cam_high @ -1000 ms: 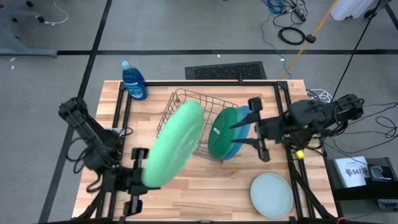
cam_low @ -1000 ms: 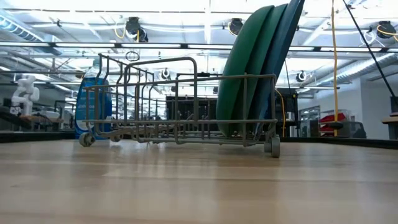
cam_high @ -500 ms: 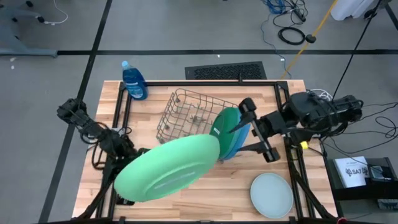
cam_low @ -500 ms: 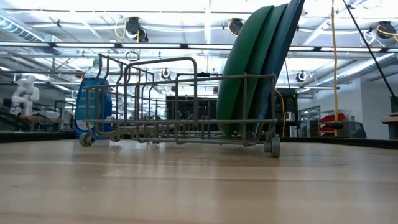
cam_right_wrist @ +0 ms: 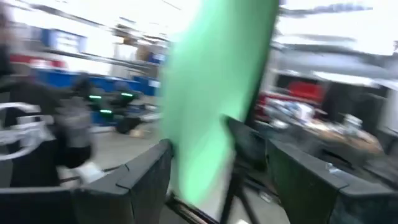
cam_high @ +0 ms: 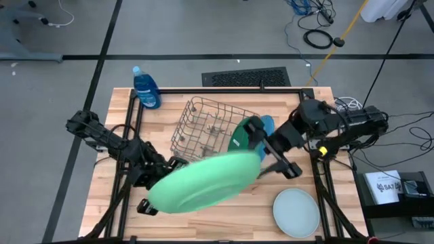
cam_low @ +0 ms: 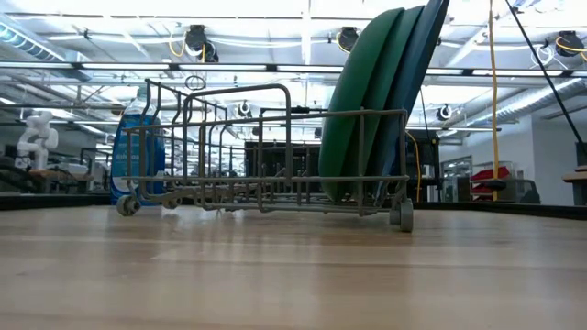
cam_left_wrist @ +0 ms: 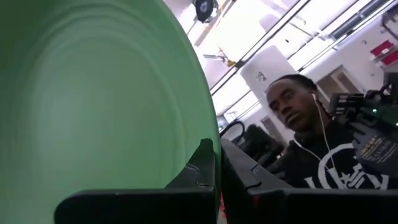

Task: Sort dishes
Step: Put the light green plate into the dish rack

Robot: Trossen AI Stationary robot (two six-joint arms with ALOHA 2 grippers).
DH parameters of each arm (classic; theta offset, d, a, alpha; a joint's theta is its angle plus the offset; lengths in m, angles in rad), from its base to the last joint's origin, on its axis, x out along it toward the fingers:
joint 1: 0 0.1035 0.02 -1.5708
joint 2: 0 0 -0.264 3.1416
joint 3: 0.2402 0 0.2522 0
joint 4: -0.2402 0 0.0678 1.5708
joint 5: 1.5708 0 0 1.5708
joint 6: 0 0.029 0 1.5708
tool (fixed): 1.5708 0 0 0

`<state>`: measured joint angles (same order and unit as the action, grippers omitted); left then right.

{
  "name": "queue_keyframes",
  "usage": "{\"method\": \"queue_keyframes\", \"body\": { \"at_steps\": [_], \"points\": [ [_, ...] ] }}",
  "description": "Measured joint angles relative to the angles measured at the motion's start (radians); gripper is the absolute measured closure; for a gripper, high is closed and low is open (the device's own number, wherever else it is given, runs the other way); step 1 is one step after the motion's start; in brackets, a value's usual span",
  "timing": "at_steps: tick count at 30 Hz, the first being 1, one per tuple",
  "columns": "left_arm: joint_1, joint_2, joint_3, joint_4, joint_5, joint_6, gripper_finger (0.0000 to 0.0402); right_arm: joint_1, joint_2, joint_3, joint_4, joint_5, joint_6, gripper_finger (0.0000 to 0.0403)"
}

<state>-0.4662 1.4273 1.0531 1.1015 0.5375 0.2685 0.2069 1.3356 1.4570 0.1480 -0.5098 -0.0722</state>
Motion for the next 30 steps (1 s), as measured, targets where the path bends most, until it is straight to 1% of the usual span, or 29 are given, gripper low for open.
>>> {"method": "queue_keyframes", "body": {
  "at_steps": [2, 4, 8, 11, 14, 18, 21, 23, 24, 26, 28, 30],
  "points": [
    [0.004, 0.000, 0.000, -0.003, -0.013, -0.002, 0.0401, 0.008, 0.013, 0.000, 0.042, -0.051, -0.005, 0.0156],
    [0.011, 0.000, 0.000, -0.003, -0.013, -0.003, 0.0401, 0.013, 0.017, 0.000, 0.069, -0.064, -0.006, 0.0162],
    [0.016, 0.000, 0.000, -0.002, -0.010, -0.022, 0.0401, 0.010, 0.022, 0.000, 0.064, -0.152, -0.030, 0.0178],
    [0.028, 0.000, 0.000, -0.006, -0.012, -0.028, 0.0401, 0.015, 0.026, 0.000, 0.075, -0.162, -0.041, 0.0191],
    [0.043, 0.000, 0.000, -0.018, -0.019, -0.029, 0.0401, 0.022, 0.026, 0.000, 0.094, -0.142, -0.060, 0.0210],
    [0.054, 0.000, 0.000, -0.021, -0.023, -0.035, 0.0401, 0.034, 0.026, 0.000, 0.095, -0.136, -0.111, 0.0259],
    [0.055, 0.000, 0.000, -0.023, -0.031, -0.034, 0.0401, 0.041, 0.026, 0.000, 0.108, -0.138, -0.143, 0.0316],
    [0.058, -0.001, 0.001, -0.012, -0.064, -0.032, 0.0401, 0.051, 0.026, 0.000, 0.103, -0.154, -0.148, 0.0359],
    [0.058, -0.003, 0.002, -0.007, -0.089, -0.031, 0.0398, 0.059, 0.026, 0.000, 0.102, -0.149, -0.154, 0.0377],
    [0.058, -0.004, 0.003, 0.006, -0.138, -0.026, 0.0383, 0.072, 0.026, 0.000, 0.102, -0.135, -0.170, 0.0384],
    [0.059, -0.003, 0.003, 0.031, -0.166, -0.020, 0.0354, 0.088, 0.025, 0.000, 0.102, -0.127, -0.194, 0.0384],
    [0.063, -0.004, 0.004, 0.060, -0.188, -0.020, 0.0316, 0.115, 0.025, 0.000, 0.102, -0.068, -0.235, 0.0385]
  ]
}}
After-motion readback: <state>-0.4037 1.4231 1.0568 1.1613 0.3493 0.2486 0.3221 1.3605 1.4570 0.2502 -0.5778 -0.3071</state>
